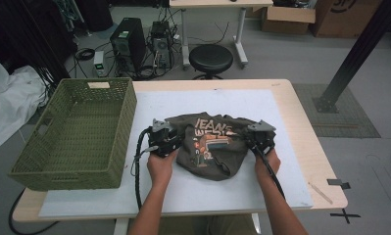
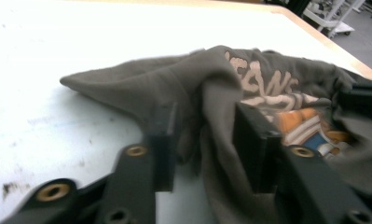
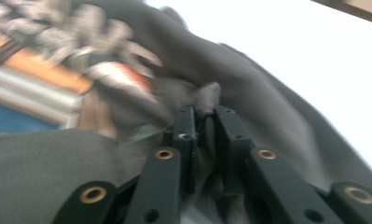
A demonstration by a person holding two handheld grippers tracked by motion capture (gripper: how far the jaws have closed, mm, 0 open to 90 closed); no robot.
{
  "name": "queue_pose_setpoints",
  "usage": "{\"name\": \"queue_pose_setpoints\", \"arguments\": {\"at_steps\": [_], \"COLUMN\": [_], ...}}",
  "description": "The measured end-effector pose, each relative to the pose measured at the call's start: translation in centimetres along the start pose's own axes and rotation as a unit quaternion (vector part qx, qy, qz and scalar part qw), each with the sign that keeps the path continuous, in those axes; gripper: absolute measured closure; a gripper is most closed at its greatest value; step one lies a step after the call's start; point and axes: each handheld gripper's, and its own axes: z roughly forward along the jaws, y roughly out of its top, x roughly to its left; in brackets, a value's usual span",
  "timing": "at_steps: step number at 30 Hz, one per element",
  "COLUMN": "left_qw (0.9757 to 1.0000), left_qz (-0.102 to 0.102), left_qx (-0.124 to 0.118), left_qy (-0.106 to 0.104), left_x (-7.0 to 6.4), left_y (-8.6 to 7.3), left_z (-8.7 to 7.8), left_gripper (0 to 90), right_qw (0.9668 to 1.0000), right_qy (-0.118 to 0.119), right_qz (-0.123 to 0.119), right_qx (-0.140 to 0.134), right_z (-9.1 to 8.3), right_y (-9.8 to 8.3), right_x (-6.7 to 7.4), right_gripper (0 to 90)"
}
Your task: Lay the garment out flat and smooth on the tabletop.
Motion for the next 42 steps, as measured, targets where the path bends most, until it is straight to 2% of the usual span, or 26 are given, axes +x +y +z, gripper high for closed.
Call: {"name": "queue_pose_setpoints", "arguments": {"at_steps": [1, 2, 3, 4, 6, 8, 9, 11, 13, 14, 16, 18, 19, 21, 23, 25, 28, 30, 32, 33, 34, 35, 37, 38, 40, 42], "left_qw": [1.0000, 0.9998, 0.9996, 0.9995, 0.9991, 0.9989, 0.9989, 0.9991, 0.9991, 0.9991, 0.9989, 0.9986, 0.9985, 0.9983, 0.9981, 0.9976, 0.9971, 0.9964, 0.9955, 0.9955, 0.9957, 0.9961, 0.9964, 0.9962, 0.9965, 0.9964], "left_qz": [0.001, -0.002, -0.003, 0.000, -0.002, -0.005, -0.006, -0.005, -0.004, -0.006, -0.005, -0.002, -0.002, -0.009, -0.011, -0.013, -0.020, -0.024, -0.020, -0.012, -0.005, -0.002, -0.007, -0.011, -0.023, -0.035], "left_qx": [0.005, 0.013, 0.021, 0.027, 0.030, 0.031, 0.030, 0.026, 0.026, 0.027, 0.032, 0.039, 0.042, 0.046, 0.048, 0.052, 0.058, 0.066, 0.075, 0.075, 0.071, 0.062, 0.039, 0.029, 0.010, 0.001], "left_qy": [-0.006, -0.012, -0.017, -0.019, -0.030, -0.035, -0.037, -0.033, -0.032, -0.032, -0.034, -0.035, -0.035, -0.034, -0.038, -0.043, -0.045, -0.047, -0.054, -0.057, -0.060, -0.063, -0.075, -0.081, -0.080, -0.076], "left_x": [0.1, 0.3, 0.4, 0.5, 0.6, 0.6, 0.6, 0.4, 0.4, 0.5, 0.5, 0.4, 0.3, 0.2, 0.0, -0.3, -0.9, -1.4, -2.0, -2.3, -2.6, -2.8, -2.9, -2.9, -2.5, -2.2], "left_y": [-0.4, -1.0, -1.4, -1.8, -2.5, -2.8, -2.9, -3.0, -3.1, -3.1, -3.2, -3.4, -3.4, -3.6, -3.6, -3.7, -3.8, -3.8, -3.9, -4.0, -4.1, -4.1, -3.9, -3.7, -3.2, -2.9], "left_z": [-0.2, -0.5, -0.6, -0.8, -1.2, -1.4, -1.6, -1.9, -2.2, -2.3, -2.5, -2.4, -2.3, -2.1, -1.8, -1.4, -0.8, -0.4, 0.2, 0.3, 0.3, 0.2, -0.2, -0.4, -0.7, -0.8], "left_gripper": [58.1, 57.9, 57.8, 57.8, 57.8, 57.8, 57.8, 57.8, 57.7, 57.5, 57.2, 57.1, 57.1, 56.3, 55.9, 55.1, 52.8, 51.7, 51.4, 54.9, 62.9, 72.1, 83.5, 86.0, 87.0, 86.7], "right_qw": [0.9999, 0.9996, 0.9987, 0.9979, 0.9936, 0.9837, 0.9812, 0.9724, 0.9721, 0.9716, 0.9707, 0.9732, 0.9743, 0.9776, 0.9792, 0.9820, 0.9840, 0.9866, 0.9885, 0.9906, 0.9922, 0.9919, 0.9901, 0.9895, 0.9889, 0.9901], "right_qy": [-0.006, 0.001, 0.022, 0.042, 0.095, 0.169, 0.186, 0.231, 0.226, 0.222, 0.223, 0.213, 0.212, 0.201, 0.193, 0.174, 0.154, 0.141, 0.135, 0.125, 0.116, 0.118, 0.118, 0.114, 0.112, 0.112], "right_qz": [0.007, 0.025, 0.040, 0.037, 0.031, 0.023, 0.018, -0.008, -0.064, -0.079, -0.085, -0.087, -0.077, -0.054, -0.031, -0.016, 0.012, 0.016, 0.019, 0.009, 0.007, 0.015, 0.040, 0.047, 0.049, 0.044], "right_qx": [-0.005, -0.013, -0.022, -0.033, -0.053, -0.056, -0.048, -0.030, 0.002, 0.016, 0.023, 0.016, -0.001, -0.028, -0.052, -0.071, -0.089, -0.081, -0.066, -0.055, -0.045, -0.044, -0.065, -0.076, -0.085, -0.071], "right_z": [-0.3, -0.9, -1.5, -2.1, -2.9, -3.2, -3.1, -2.3, -1.3, -0.9, -0.6, -1.1, -1.8, -3.4, -5.2, -7.4, -10.8, -12.5, -13.6, -13.9, -14.2, -14.5, -15.2, -15.5, -15.3, -13.9], "right_y": [0.0, -0.1, 0.0, 0.2, 0.5, 1.0, 1.2, 1.5, 1.7, 1.6, 1.5, 1.3, 1.0, 0.1, -1.2, -2.9, -6.0, -8.0, -9.7, -10.3, -10.7, -10.9, -10.4, -9.8, -8.2, -6.7], "right_x": [-0.4, -0.8, -1.0, -0.8, 0.2, 2.1, 2.9, 5.1, 7.6, 8.2, 8.5, 7.8, 7.0, 5.2, 3.3, 1.1, -1.8, -2.9, -3.3, -3.3, -3.2, -3.3, -3.6, -3.7, -3.8, -3.8], "right_gripper": [65.8, 63.4, 59.7, 58.4, 51.8, 47.5, 45.5, 44.9, 50.5, 56.8, 80.5, 84.8, 85.2, 85.3, 85.3, 85.2, 85.2, 85.2, 84.8, 84.0, 81.6, 75.1, 63.1, 57.9, 54.7, 51.7]}}
